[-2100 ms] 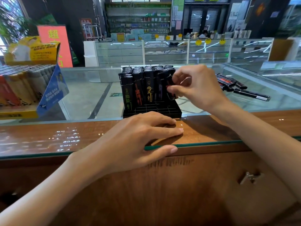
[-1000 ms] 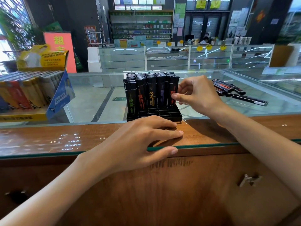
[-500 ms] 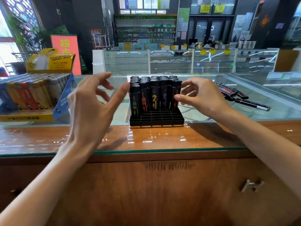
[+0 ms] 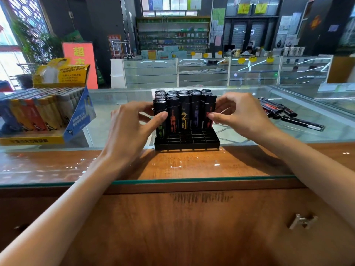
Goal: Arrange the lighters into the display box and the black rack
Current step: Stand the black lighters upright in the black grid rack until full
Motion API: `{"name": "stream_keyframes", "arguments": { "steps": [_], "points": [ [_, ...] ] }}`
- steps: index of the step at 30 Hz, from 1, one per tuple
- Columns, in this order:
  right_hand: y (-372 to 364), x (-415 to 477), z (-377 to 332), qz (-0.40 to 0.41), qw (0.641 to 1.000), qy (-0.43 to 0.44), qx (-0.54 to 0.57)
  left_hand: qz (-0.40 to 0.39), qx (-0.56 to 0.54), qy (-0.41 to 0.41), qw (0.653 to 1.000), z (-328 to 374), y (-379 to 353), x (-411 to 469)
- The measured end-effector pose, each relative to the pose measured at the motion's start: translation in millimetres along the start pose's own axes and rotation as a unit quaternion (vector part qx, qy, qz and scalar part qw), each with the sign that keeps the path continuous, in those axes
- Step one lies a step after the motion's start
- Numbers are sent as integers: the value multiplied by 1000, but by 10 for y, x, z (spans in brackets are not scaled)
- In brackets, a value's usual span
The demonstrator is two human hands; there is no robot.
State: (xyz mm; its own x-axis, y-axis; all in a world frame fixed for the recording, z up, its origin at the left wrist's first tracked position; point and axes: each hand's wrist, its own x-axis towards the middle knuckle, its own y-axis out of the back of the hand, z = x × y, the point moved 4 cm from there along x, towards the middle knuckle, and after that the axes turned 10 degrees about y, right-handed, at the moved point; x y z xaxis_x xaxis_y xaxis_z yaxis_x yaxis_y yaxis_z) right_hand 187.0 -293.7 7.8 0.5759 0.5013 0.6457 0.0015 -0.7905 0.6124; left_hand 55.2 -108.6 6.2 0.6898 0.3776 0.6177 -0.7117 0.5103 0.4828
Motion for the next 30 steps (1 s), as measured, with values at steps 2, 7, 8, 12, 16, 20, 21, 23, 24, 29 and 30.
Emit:
{"name": "stream_keyframes", "arguments": {
  "steps": [2,7,8,12,16,20,21,23,24,29,30],
  "points": [
    [0,-5,-1,0,1000,-1,2,4,-3,-1,1000,-5,-4,0],
    [0,4,5,2,1000,0,-2,10,0,-1,1000,-32,-20,6],
    [-2,6,7,1,1000,-1,-2,11,0,2,1000,-35,-20,7],
    [3,0,3,4,1000,5,0,1,-1,21,1000,-59,-26,9],
    [49,-24,-9,-1,1000,7,19,12,11,23,1000,-62,22,-12],
    [430,-125,120,25,999,11,20,124,46,-60,989,142,179,-50],
    [590,-174,195,46,999,4,15,137,38,-81,987,245,180,-60],
    [916,-297,375,73,997,-16,-9,113,6,-110,987,478,81,-49],
    [1061,-372,473,76,996,-28,-25,80,-13,-120,989,604,-19,-30],
    [1492,-772,837,17,988,-52,-143,-141,7,-119,983,1152,-905,181],
    [1525,-847,887,-6,985,-51,-163,-180,24,-89,979,1210,-1127,248]
  ]
}}
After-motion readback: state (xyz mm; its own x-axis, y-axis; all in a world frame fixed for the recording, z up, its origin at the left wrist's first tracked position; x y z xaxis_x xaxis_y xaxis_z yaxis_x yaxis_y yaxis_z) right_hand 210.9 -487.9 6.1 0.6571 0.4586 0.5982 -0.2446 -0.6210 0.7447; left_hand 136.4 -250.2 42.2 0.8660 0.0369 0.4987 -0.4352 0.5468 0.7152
